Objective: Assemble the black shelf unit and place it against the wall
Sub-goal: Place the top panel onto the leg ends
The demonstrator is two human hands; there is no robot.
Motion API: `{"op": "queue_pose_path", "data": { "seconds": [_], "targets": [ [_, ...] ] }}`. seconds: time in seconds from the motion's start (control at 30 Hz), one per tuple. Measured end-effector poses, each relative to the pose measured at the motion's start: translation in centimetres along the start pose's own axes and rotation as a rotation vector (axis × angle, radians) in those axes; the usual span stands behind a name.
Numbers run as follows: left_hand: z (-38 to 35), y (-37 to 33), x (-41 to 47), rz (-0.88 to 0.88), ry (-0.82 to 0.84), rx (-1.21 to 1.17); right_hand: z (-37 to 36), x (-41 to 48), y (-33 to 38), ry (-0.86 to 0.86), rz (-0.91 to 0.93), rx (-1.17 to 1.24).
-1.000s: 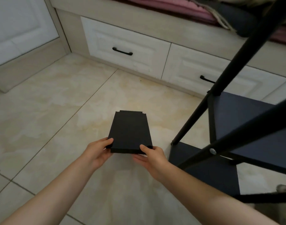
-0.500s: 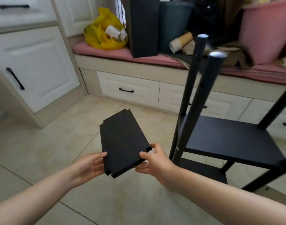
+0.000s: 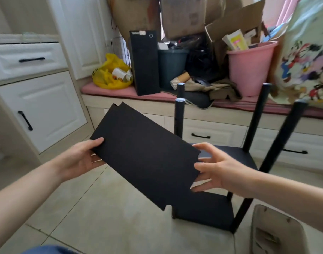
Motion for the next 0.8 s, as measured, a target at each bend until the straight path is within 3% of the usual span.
{"op": "queue_pose_path", "data": {
  "seconds": [0.27,0.63,0.8],
  "targets": [
    [-4.4,-1.8,-3.5,-0.06,0.18,0.077,5.1,-5.2,1.9,-0.068,0.064,-0.019],
    [-12.1,-2.9,-7.0,0.084,0.362,0.301,11.4,-9.9,3.9,-0.186,0.127,0.0],
    [-13.9,-3.4,-7.6,0.042,0.399,0.304,13.3,-11.3,3.8,-0.341,0.066,0.238]
  ]
}}
Point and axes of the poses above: each hand's wrist, its own x-axis towards the middle knuckle, its own z-axis out of the back of the hand, y = z × x, the point moved 3 cm from there along x, towards the middle knuckle
